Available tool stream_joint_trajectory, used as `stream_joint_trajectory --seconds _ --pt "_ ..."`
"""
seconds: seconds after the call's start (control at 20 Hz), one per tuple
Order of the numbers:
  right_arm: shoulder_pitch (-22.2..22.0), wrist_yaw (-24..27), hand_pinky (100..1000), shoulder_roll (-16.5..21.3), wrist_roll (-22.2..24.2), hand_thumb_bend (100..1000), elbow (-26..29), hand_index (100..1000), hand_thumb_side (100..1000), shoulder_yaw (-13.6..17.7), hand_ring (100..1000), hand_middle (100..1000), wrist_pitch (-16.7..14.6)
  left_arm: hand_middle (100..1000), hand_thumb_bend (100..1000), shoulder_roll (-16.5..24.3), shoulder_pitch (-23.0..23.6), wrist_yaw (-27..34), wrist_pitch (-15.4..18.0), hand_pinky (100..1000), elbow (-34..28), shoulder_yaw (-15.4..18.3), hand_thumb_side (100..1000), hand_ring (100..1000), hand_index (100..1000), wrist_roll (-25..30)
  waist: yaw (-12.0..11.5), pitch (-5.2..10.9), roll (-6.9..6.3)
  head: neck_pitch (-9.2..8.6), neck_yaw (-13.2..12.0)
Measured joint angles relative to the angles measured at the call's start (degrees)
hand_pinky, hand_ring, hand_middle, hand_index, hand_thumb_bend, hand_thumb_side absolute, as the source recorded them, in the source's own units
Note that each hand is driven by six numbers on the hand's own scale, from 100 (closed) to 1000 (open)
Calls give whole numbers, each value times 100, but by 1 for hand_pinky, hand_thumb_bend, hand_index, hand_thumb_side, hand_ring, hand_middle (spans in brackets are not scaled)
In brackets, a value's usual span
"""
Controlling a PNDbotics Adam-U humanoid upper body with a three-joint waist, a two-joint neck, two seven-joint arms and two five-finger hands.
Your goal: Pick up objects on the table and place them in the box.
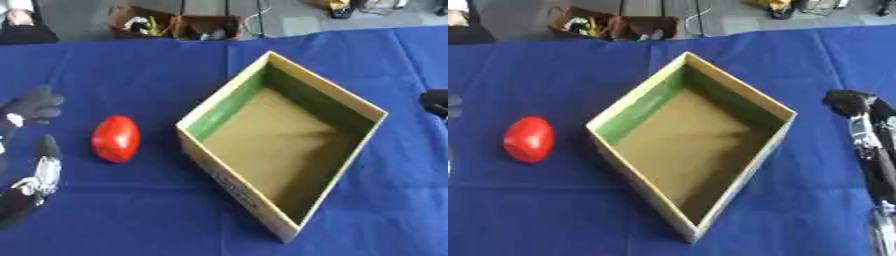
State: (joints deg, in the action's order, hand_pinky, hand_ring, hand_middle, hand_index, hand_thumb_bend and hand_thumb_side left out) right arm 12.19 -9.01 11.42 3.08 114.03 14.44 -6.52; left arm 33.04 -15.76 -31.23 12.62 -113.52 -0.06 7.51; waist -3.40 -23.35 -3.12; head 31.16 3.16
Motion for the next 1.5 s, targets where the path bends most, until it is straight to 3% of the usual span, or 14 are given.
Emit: stream_joint_trajectory --seconds 0.45,0.8,0.85,1.25,1.5 --pt "-63 -53 847 46 31 100 0 731 821 0 821 632 7 919 100 1249 -382 486 -400 780 -3 -94 795 840 1000 1015 42 0 -34 -9 5" --pt "-105 -83 848 49 75 100 0 730 822 -3 821 631 20 947 114 1754 -956 725 -625 804 313 -270 1000 868 1000 1854 102 2 -91 -37 -1" --pt "-109 -95 847 50 79 100 0 730 821 -6 821 630 19 954 197 1797 -1019 746 -601 808 395 -299 1000 873 1000 1923 106 3 -98 -44 -3" --pt "-124 -150 847 94 136 100 0 726 819 -38 821 627 17 997 539 1947 -1721 898 -234 824 1194 -545 1000 906 1000 2584 167 3 -157 -61 -46" --pt "-144 -160 848 96 173 100 0 723 813 -64 821 626 17 1000 567 1943 -2072 716 -66 819 1612 -723 1000 911 1000 2980 213 3 -177 -67 -52"
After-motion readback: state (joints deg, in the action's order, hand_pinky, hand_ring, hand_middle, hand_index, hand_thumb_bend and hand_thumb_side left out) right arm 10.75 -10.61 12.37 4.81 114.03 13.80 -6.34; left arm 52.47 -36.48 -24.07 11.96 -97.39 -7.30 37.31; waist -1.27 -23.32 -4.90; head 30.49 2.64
